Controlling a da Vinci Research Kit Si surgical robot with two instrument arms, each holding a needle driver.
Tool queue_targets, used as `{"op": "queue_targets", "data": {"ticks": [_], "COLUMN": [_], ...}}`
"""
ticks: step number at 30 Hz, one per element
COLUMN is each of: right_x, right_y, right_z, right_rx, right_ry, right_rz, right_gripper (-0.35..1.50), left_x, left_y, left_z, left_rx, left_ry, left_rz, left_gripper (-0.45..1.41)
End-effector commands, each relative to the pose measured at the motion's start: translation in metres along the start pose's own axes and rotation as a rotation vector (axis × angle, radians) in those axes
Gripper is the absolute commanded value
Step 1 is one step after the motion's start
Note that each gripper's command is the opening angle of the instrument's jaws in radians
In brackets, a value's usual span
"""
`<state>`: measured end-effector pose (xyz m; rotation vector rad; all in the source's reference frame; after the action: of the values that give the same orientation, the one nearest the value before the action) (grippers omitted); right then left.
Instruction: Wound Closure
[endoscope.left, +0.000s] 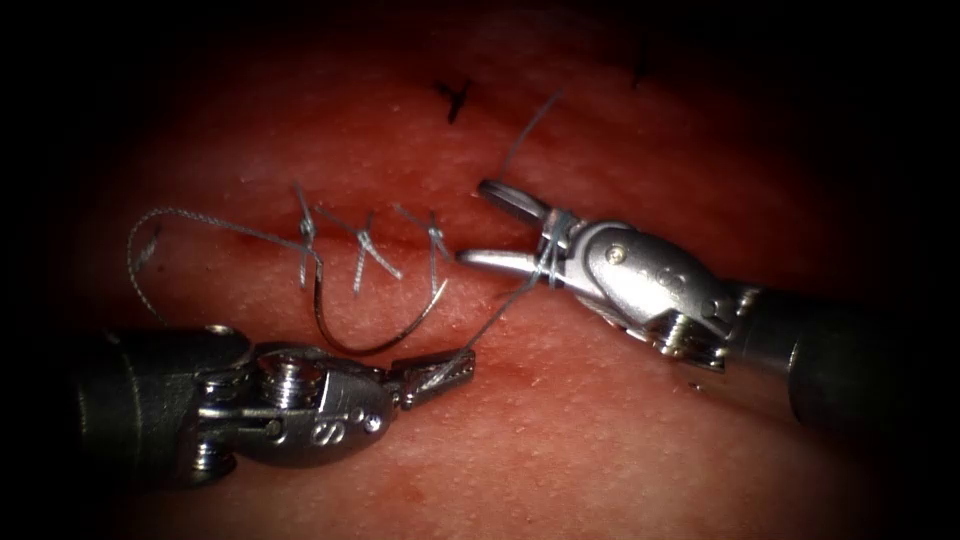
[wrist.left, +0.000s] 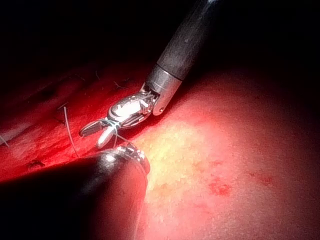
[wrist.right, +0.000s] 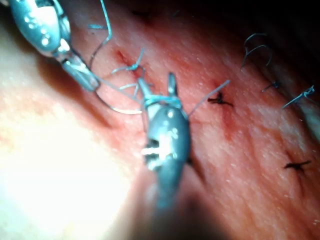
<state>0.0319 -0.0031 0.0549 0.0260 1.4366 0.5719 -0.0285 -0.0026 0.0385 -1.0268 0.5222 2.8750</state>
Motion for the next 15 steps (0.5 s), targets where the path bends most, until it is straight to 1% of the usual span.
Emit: {"op": "queue_targets", "data": {"ticks": [1, 3, 5, 6, 7, 8, 10, 11, 12, 14, 15], "right_x": [-0.0005, -0.0007, -0.0008, -0.0008, -0.0008, -0.0009, -0.001, -0.001, -0.001, -0.001, -0.001], "right_y": [0.0005, 0.0006, 0.0009, 0.0009, 0.001, 0.001, 0.0009, 0.0009, 0.0009, 0.0011, 0.0011], "right_z": [0.0006, 0.0004, 0.0, 0.0, 0.0, 0.0001, 0.0003, 0.0003, 0.0004, 0.0005, 0.0006], "right_rx": [-0.027, -0.047, -0.1, -0.1, -0.13, -0.166, -0.195, -0.195, -0.22, -0.254, -0.269], "right_ry": [-0.015, -0.03, -0.05, -0.05, -0.054, -0.068, -0.109, -0.109, -0.134, -0.13, -0.132], "right_rz": [0.008, 0.022, 0.087, 0.087, 0.15, 0.205, 0.271, 0.271, 0.365, 0.474, 0.485], "right_gripper": [0.52, 0.52, 0.52, 0.52, 0.52, 0.46, 0.32, 0.32, 0.22, 0.17, 0.16], "left_x": [0.0, -0.0002, -0.0007, -0.0007, -0.0011, -0.0016, -0.0021, -0.0021, -0.0027, -0.0032, -0.0034], "left_y": [-0.0003, -0.0005, -0.0012, -0.0012, -0.0018, -0.0024, -0.003, -0.003, -0.0034, -0.0038, -0.0039], "left_z": [0.0011, 0.0012, 0.0019, 0.0019, 0.0024, 0.0029, 0.0034, 0.0034, 0.0039, 0.0042, 0.0044], "left_rx": [0.004, 0.007, 0.008, 0.008, 0.011, 0.012, 0.014, 0.014, 0.014, 0.015, 0.015], "left_ry": [-0.014, -0.023, -0.03, -0.03, -0.039, -0.048, -0.054, -0.054, -0.057, -0.06, -0.06], "left_rz": [0.001, 0.001, -0.002, -0.002, -0.003, -0.005, -0.007, -0.007, -0.007, -0.007, -0.007], "left_gripper": [-0.45, -0.45, -0.45, -0.45, -0.45, -0.45, -0.45, -0.45, -0.45, -0.45, -0.45]}}
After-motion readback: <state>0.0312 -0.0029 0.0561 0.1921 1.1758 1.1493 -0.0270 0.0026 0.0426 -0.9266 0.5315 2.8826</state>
